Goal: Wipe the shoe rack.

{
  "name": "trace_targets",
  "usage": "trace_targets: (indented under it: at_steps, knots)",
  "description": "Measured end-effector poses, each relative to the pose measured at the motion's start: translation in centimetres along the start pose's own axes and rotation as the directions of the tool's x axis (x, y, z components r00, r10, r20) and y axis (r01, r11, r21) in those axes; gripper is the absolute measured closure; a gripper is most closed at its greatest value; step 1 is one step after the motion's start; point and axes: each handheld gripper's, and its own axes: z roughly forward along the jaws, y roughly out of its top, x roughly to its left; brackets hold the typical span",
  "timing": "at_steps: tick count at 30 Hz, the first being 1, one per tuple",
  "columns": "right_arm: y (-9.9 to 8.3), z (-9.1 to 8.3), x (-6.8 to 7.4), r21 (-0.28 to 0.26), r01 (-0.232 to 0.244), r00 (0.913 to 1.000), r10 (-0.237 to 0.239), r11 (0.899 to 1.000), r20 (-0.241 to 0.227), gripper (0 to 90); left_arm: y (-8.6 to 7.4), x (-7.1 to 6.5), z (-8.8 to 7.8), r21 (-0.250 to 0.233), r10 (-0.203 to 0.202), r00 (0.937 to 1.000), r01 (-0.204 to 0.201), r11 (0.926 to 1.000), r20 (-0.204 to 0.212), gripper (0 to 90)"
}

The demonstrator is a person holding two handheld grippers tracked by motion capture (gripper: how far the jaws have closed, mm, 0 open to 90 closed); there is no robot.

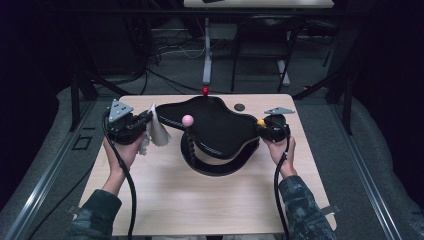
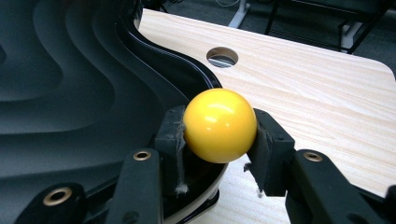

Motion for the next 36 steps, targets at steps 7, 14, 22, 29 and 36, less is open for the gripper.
trace_targets:
  at_steps: [7,14,22,29,36]
  knots:
    - [0.0,0.0,-0.1,0.000,0.002,1.0000,-0.002,1.000,-0.004,59.7,0.0,-1.7,-0.5,-0.021,0.037,0.9989,-0.037,0.9991,0.029,84.3]
    - [0.1,0.0,-0.1,0.010,0.003,0.9999,-0.003,1.000,-0.012,59.7,-0.3,-3.7,-0.8,-0.036,0.073,0.9941,-0.070,0.9969,0.081,84.3]
    - [0.1,-0.1,-0.1,0.011,0.005,0.9999,-0.005,1.000,-0.016,59.7,-0.6,-5.9,0.1,-0.038,0.100,0.9853,-0.096,0.9947,0.138,84.3]
    - [0.1,-0.1,-0.2,0.011,0.005,0.9998,-0.005,1.000,-0.020,59.7,-1.0,-6.9,0.5,-0.036,0.111,0.9786,-0.106,0.9937,0.174,84.3]
    - [0.1,-0.1,-0.2,0.011,0.007,0.9998,-0.007,1.000,-0.021,59.7,-0.9,-6.0,0.1,-0.039,0.106,0.9814,-0.101,0.9941,0.160,84.2]
